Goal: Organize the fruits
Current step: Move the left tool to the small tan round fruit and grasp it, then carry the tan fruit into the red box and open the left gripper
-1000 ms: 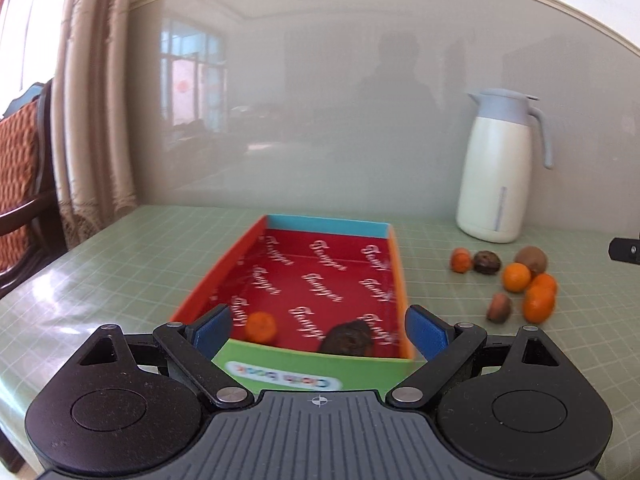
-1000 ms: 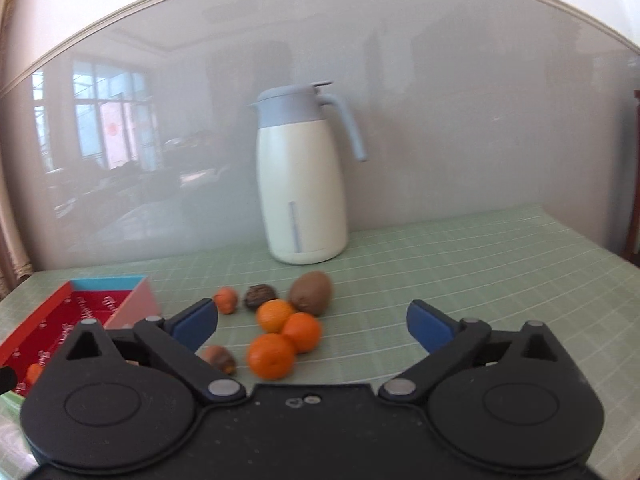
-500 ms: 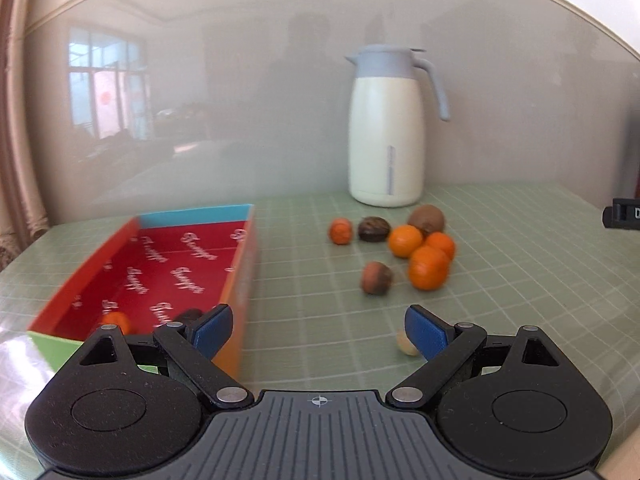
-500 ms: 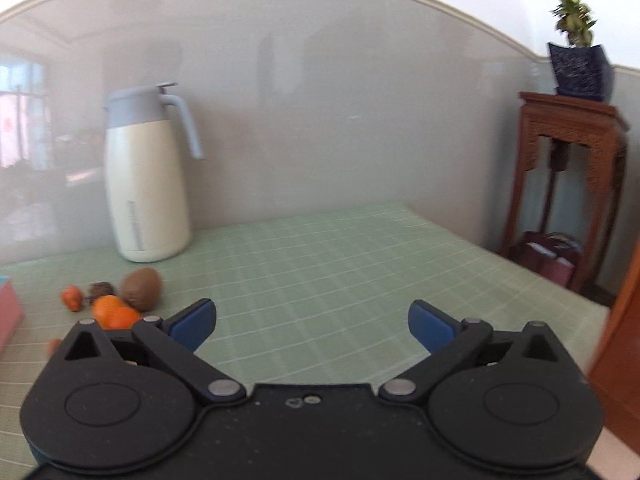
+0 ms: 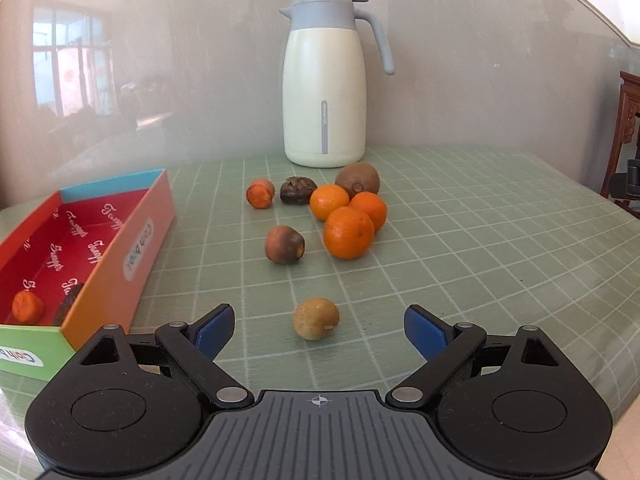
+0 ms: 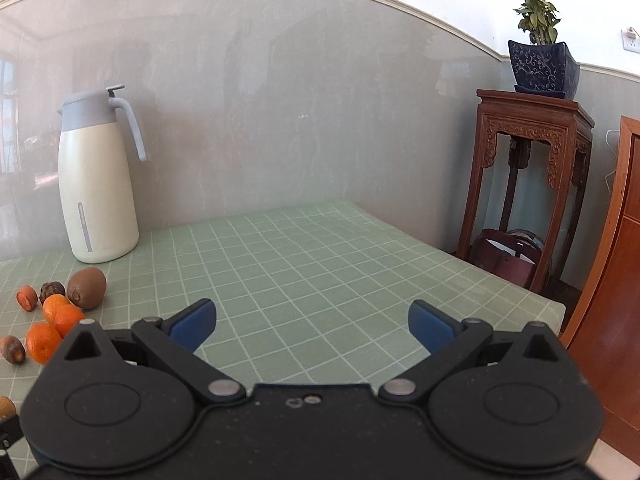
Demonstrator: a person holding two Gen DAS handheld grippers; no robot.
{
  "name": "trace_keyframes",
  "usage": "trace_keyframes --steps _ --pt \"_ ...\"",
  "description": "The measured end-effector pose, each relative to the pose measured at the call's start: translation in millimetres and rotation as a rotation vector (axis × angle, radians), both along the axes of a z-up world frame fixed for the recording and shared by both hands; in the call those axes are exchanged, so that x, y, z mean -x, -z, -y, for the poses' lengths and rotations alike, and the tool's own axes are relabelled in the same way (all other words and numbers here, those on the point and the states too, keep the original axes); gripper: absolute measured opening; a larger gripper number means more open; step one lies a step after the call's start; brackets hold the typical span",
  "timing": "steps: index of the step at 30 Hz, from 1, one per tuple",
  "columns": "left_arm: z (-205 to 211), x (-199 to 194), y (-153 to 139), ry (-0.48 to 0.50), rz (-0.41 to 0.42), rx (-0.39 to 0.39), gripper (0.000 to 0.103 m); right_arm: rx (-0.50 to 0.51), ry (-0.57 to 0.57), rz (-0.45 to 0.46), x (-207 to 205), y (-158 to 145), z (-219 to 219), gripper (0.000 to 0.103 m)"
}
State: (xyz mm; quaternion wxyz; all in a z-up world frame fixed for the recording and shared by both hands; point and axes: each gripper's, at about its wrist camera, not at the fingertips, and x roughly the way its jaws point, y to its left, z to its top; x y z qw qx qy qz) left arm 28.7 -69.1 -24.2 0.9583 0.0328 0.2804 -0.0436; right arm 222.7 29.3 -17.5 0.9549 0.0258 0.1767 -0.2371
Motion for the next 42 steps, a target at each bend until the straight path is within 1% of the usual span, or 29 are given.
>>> trace_keyframes --steps 4,6,7,10,14,16,18,22,24,26,28,29,35,42 --pt "5 -3 3 -0.008 0.008 -0.008 0.091 -0.023 -0.003 0.017 4 -2 5 0.103" --pt "6 -6 5 -0.003 0.000 -0.004 0.079 -0.032 -0.005 0.022 5 -2 8 0.103" --pt "7 -8 7 0.000 -0.011 0.003 0.076 -0.034 -0.004 0.025 6 -3 9 0.103" --pt "8 -12 10 -0.008 -0.035 0.015 0.076 -0.033 0.001 0.028 8 -3 11 0.103" --pt "10 -14 12 -0.017 -0.029 0.017 0.075 -0.039 0.005 0.034 10 -3 16 0.103" --pt "11 -15 13 -0.017 -0.034 0.021 0.070 -0.044 0.009 0.036 11 -3 18 0.103" --pt "11 -17 15 -0.020 -0.041 0.020 0.061 -0.055 0.011 0.036 11 -3 20 0.103" --pt "11 -19 16 -0.028 -0.045 0.029 0.057 -0.074 0.007 0.041 12 -3 23 0.103" --pt "10 -19 16 -0.034 -0.040 0.031 0.046 -0.075 0.003 0.043 12 -3 22 0.103" --pt "8 -19 16 -0.040 -0.038 0.038 0.038 -0.075 -0.003 0.041 12 -3 21 0.103" --pt "6 -20 16 -0.046 -0.038 0.049 0.034 -0.077 -0.010 0.036 11 -2 21 0.103" --pt "5 -21 16 -0.051 -0.038 0.053 0.028 -0.077 -0.012 0.034 11 -2 20 0.103" --pt "3 -20 15 -0.051 -0.039 0.062 0.029 -0.074 -0.011 0.039 11 -3 19 0.103" --pt "-4 -15 9 -0.074 -0.005 0.073 0.029 -0.042 0.004 0.037 11 -3 14 0.103"
